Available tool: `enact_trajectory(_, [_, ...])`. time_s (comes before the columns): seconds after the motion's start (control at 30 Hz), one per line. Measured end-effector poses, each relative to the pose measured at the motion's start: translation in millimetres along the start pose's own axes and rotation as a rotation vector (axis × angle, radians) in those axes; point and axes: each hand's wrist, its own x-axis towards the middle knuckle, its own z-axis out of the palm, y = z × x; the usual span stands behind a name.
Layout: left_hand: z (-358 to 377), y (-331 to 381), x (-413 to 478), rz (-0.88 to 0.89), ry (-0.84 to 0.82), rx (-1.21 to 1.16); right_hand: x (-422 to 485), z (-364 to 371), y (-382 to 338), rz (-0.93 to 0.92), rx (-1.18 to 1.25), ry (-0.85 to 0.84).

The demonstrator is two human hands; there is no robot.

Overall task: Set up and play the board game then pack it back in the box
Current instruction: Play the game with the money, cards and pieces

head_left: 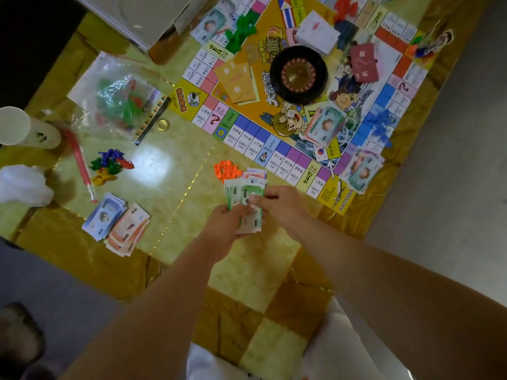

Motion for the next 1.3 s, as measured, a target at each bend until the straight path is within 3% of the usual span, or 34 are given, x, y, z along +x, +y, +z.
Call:
enact_trajectory(0.2, [-9,1,8,0.015,0.091,0.037,4,-3,-8,-0.043,-0.007,0.052])
enact_trajectory(0.43, [-36,2,17,0.222,0.317,0.156,27,10,-3,-0.035,-0.059,0.171])
enact_trajectory(0.6, [-28,10,20,0.218,0.196,0.144,30,9,-1,-0.16,-0.274,0.298])
enact_trajectory(0.7, [-12,16,25,0.203,0.19,0.152,26,-2,-6,-0.251,-0.168,0.289])
enact_trajectory(0.87, [39,34,28,0.193,0.104,0.21,21,-38,-22,-0.229,0.039,0.094])
enact_trajectory(1.07, [100,59,38,0.114,0.057,0.212,29,-96,-38,-0.26,0.034,0.171])
enact_trajectory(1.3, [162,63,58,0.103,0.053,0.481,40,-159,-23,-0.147,-0.006,0.231])
